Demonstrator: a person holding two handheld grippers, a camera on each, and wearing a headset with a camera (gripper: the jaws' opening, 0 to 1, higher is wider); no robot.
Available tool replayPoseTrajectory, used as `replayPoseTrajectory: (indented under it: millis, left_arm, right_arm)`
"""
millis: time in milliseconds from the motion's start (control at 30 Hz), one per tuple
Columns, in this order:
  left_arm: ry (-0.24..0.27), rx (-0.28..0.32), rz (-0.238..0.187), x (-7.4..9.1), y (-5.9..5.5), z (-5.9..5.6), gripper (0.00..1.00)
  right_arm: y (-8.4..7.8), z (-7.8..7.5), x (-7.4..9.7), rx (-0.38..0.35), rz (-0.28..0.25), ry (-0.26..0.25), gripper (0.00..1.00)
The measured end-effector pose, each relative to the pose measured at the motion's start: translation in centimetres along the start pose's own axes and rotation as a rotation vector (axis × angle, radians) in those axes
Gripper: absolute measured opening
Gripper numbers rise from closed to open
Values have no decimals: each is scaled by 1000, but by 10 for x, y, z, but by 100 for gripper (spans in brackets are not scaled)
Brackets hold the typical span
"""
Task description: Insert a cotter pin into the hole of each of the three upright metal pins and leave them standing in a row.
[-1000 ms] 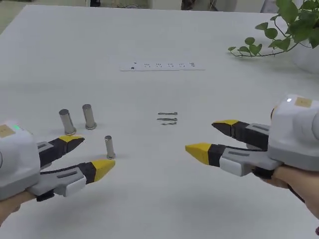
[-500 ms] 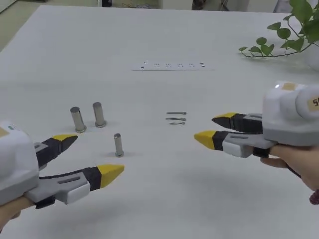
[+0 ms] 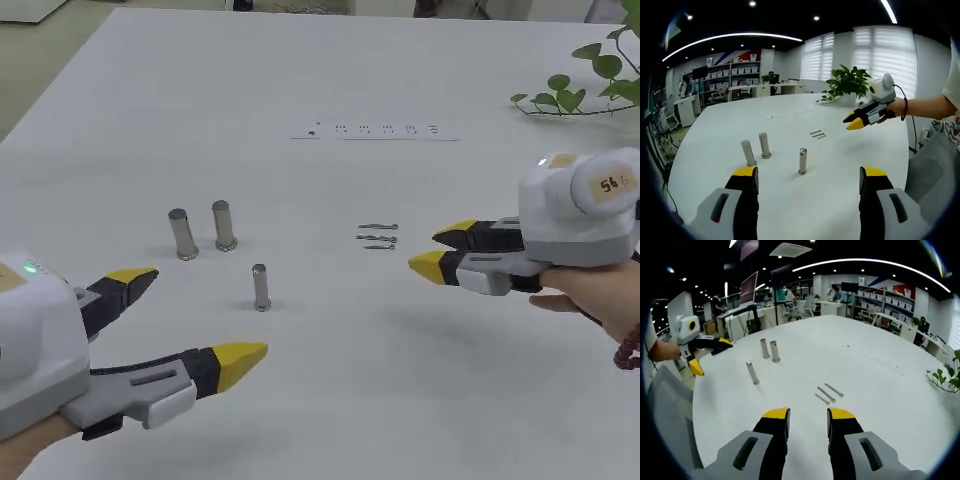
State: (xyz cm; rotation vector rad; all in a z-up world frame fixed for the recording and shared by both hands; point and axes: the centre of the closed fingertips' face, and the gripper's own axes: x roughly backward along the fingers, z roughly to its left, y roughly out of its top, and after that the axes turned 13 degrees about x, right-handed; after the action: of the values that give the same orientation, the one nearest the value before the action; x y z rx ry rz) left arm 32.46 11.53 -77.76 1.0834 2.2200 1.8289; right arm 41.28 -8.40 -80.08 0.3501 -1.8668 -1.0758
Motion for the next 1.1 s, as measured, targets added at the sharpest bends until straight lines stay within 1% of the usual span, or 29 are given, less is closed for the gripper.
replayPoseTrajectory:
  millis: [33, 100, 167, 233, 333, 467, 533, 667, 767, 933, 1100]
  left_arm:
    - [4, 3, -5, 1, 1, 0, 82]
    - [2, 30, -18, 3, 2, 0, 82]
    - [8, 34, -21, 4, 2, 1, 82]
    - [12, 50, -18, 6, 0, 3, 81]
    - [19, 56, -14, 8, -3, 4, 81]
    - [27, 41, 5, 10, -10, 2, 80]
    - [28, 34, 10, 10, -11, 1, 80]
    - [32, 19, 14, 12, -12, 0, 79]
    - [39, 8, 17, 14, -12, 2, 78]
    - [51, -9, 21, 16, -13, 4, 76]
    - [54, -14, 26, 16, -16, 3, 73]
  right_arm:
    - [0, 0, -2, 5, 3, 4, 31]
    - [-1, -1, -6, 14, 9, 14, 29]
    - [-2, -2, -11, 23, 17, 24, 29]
    - [-3, -4, -16, 35, 27, 32, 28]
    - [-5, -5, -22, 44, 36, 43, 27]
    - [-7, -6, -30, 61, 54, 57, 25]
    - [-8, -6, -34, 67, 61, 64, 25]
    - [-8, -8, -41, 77, 69, 81, 24]
    - [-9, -10, -46, 85, 76, 87, 23]
    - [-12, -16, -55, 100, 93, 102, 21]
    - [-17, -19, -63, 112, 117, 106, 20]
